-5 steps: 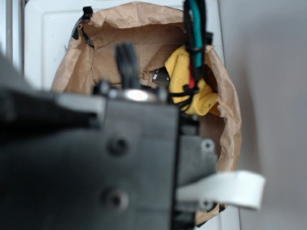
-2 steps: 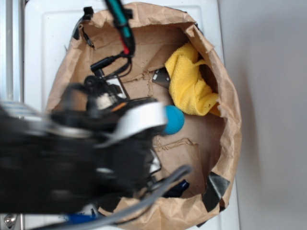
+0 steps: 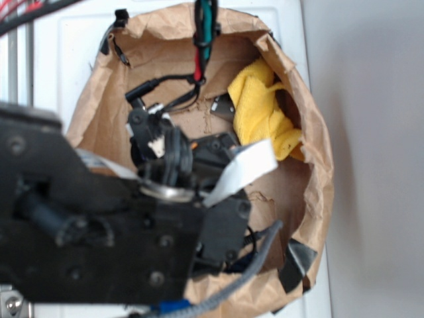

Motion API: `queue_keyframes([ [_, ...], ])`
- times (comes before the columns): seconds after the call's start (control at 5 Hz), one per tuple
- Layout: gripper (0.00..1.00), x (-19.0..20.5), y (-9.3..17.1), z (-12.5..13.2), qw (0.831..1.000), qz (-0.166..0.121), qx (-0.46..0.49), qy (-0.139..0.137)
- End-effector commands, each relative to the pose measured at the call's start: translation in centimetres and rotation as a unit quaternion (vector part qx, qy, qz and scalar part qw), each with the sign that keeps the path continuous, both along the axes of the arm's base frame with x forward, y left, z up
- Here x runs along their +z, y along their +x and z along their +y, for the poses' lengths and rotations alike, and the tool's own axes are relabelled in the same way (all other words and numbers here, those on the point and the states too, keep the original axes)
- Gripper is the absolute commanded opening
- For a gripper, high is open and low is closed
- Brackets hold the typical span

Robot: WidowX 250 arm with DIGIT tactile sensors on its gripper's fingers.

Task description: Grab the blue rope.

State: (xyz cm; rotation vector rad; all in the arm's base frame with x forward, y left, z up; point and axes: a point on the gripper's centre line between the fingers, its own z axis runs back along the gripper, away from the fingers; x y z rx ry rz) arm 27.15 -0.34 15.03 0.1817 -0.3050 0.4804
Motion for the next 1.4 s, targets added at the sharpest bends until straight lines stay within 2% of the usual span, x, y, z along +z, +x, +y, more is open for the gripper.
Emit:
queue_keyframes([
  [0.0, 1.0, 0.9, 1.9, -1.1, 0.996, -0.012, 0.037, -0.084],
  [0.2, 1.0, 0.0, 2.3, -1.9, 0.99, 0.03, 0.038, -0.134],
  [0.4, 1.0, -0.9, 2.1, -2.0, 0.988, 0.03, 0.045, -0.148],
  [0.6, 1.0, -1.7, 1.3, -1.3, 0.989, 0.014, 0.052, -0.139],
  [0.8, 1.0, -2.5, 0.7, 1.2, 0.986, 0.0, 0.072, -0.152],
  [1.0, 1.0, -4.3, 0.5, 0.8, 0.986, 0.004, 0.078, -0.145],
  [1.2, 1.0, -6.8, 0.7, -1.2, 0.986, 0.033, 0.072, -0.146],
])
